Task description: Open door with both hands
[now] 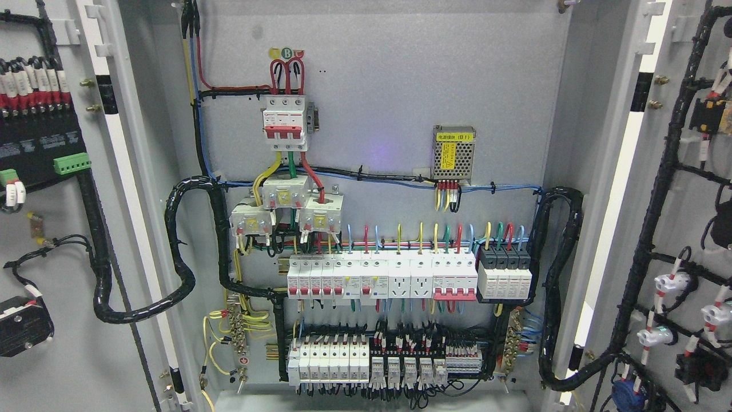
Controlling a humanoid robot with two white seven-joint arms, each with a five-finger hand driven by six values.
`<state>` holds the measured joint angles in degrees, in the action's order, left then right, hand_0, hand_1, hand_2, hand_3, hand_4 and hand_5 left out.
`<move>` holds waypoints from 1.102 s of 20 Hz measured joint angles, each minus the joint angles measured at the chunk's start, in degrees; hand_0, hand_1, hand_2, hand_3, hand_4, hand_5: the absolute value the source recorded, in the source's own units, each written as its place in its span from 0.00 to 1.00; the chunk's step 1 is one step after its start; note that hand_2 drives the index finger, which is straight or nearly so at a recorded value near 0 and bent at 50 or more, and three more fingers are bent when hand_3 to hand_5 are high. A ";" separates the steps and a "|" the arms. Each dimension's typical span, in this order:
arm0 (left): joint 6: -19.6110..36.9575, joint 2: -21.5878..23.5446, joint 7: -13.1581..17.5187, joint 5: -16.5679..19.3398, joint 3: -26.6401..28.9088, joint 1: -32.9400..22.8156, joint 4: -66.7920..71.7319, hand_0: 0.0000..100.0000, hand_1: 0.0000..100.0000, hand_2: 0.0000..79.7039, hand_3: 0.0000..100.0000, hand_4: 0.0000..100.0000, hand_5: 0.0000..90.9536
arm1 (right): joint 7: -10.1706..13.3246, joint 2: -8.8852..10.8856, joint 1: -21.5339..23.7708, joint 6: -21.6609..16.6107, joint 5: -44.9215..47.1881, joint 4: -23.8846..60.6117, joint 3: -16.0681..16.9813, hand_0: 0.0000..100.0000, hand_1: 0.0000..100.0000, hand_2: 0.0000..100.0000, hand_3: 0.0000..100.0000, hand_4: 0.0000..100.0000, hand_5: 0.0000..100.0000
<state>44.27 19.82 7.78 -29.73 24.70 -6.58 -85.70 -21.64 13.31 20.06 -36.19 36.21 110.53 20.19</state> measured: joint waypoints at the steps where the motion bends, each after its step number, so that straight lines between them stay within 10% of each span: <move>1: 0.00 0.36 0.00 -0.04 0.27 0.91 1.16 0.12 0.39 0.00 0.00 0.00 0.00 | 0.00 0.01 0.14 -0.10 0.15 -0.05 0.21 0.12 0.39 0.00 0.00 0.00 0.00; 22: 0.01 3.28 0.07 0.15 1.46 9.51 15.13 0.12 0.39 0.00 0.00 0.00 0.00 | -0.13 0.64 3.68 -0.76 3.95 0.03 3.17 0.12 0.39 0.00 0.00 0.00 0.00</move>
<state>44.28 23.10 7.85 -29.57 26.15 2.94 -70.57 -21.78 13.95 23.73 -36.95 40.17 110.56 23.35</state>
